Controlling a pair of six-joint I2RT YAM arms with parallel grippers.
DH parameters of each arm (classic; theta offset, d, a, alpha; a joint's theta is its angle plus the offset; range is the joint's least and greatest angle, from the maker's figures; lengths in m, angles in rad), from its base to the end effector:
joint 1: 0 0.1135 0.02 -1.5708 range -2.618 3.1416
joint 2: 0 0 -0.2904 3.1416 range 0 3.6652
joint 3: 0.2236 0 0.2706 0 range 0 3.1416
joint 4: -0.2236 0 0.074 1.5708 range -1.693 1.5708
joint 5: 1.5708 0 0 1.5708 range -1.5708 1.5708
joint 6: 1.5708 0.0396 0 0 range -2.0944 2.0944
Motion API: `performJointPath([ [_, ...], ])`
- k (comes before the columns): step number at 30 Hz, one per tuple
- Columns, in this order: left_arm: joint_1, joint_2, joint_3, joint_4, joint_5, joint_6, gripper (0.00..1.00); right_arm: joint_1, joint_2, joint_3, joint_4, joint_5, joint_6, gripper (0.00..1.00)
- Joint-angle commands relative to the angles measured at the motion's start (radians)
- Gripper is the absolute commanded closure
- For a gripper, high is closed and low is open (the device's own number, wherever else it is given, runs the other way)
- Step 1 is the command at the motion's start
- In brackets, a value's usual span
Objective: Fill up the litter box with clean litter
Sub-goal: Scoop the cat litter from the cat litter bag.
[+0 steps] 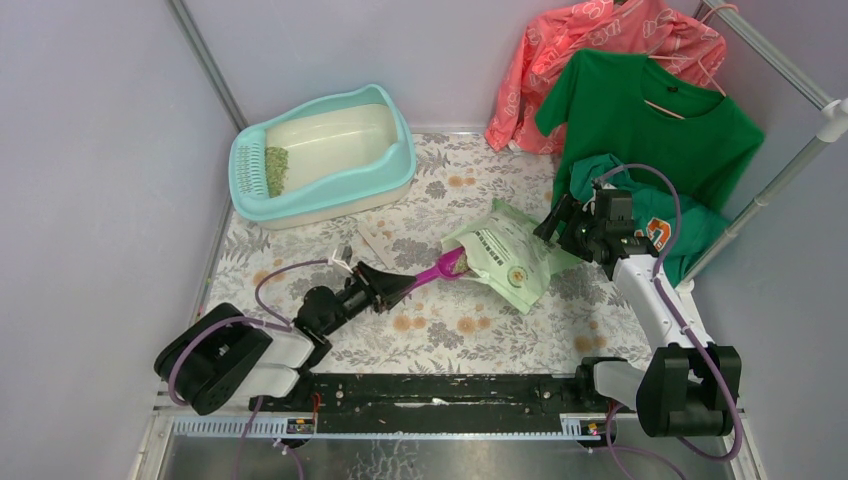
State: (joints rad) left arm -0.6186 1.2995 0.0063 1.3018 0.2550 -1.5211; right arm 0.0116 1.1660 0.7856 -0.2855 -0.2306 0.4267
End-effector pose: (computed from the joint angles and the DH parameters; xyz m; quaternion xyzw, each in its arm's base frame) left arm 0.1445 -0.1151 0.1569 -0.2233 0.6678 -0.6608 0.2598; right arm 0.2613 0.0121 0.2686 0.1349 0.8846 0.1954 0.4014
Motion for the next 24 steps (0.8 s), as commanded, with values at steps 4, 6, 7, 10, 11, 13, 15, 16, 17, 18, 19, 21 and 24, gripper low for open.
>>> performJointPath([
  [4, 0.014, 0.068, -0.12, 0.296, 0.013, -0.069, 1.0, -0.004, -0.03, 0.047, -0.01, -0.024, 0.0, 0.1],
  [6, 0.018, 0.079, -0.12, 0.301, 0.018, -0.071, 1.0, -0.004, -0.033, 0.053, -0.017, -0.023, -0.001, 0.1],
  [7, 0.021, 0.075, -0.128, 0.301, 0.018, -0.073, 1.0, -0.005, -0.036, 0.056, -0.021, -0.02, -0.005, 0.1],
  [10, 0.033, 0.049, -0.158, 0.299, 0.016, -0.079, 1.0, -0.005, -0.043, 0.06, -0.031, -0.011, -0.01, 0.1],
  [11, 0.036, 0.037, -0.167, 0.298, 0.016, -0.083, 1.0, -0.005, -0.044, 0.06, -0.031, -0.013, -0.01, 0.1],
  [13, 0.039, 0.004, -0.184, 0.298, 0.019, -0.092, 1.0, -0.004, -0.044, 0.061, -0.032, -0.02, -0.008, 0.1],
  [15, 0.039, -0.05, -0.194, 0.266, 0.023, -0.107, 1.0, -0.005, -0.047, 0.061, -0.032, -0.024, -0.005, 0.1],
  [16, 0.04, -0.086, -0.194, 0.235, 0.029, -0.109, 1.0, -0.005, -0.048, 0.063, -0.031, -0.027, -0.003, 0.1],
  [17, 0.04, -0.133, -0.195, 0.189, 0.029, -0.11, 1.0, -0.005, -0.05, 0.063, -0.033, -0.025, -0.002, 0.1],
  [18, 0.04, -0.182, -0.195, 0.131, 0.025, -0.112, 1.0, -0.005, -0.053, 0.064, -0.033, -0.025, -0.003, 0.1],
  [19, 0.039, -0.248, -0.194, 0.056, 0.016, -0.112, 1.0, -0.004, -0.054, 0.064, -0.034, -0.025, -0.003, 0.1],
  [21, 0.041, -0.392, -0.19, -0.136, -0.005, -0.113, 1.0, -0.004, -0.058, 0.064, -0.037, -0.024, -0.003, 0.1],
  [24, 0.058, -0.623, -0.121, -0.478, -0.018, -0.068, 1.0, -0.005, -0.059, 0.061, -0.039, -0.029, -0.001, 0.1],
])
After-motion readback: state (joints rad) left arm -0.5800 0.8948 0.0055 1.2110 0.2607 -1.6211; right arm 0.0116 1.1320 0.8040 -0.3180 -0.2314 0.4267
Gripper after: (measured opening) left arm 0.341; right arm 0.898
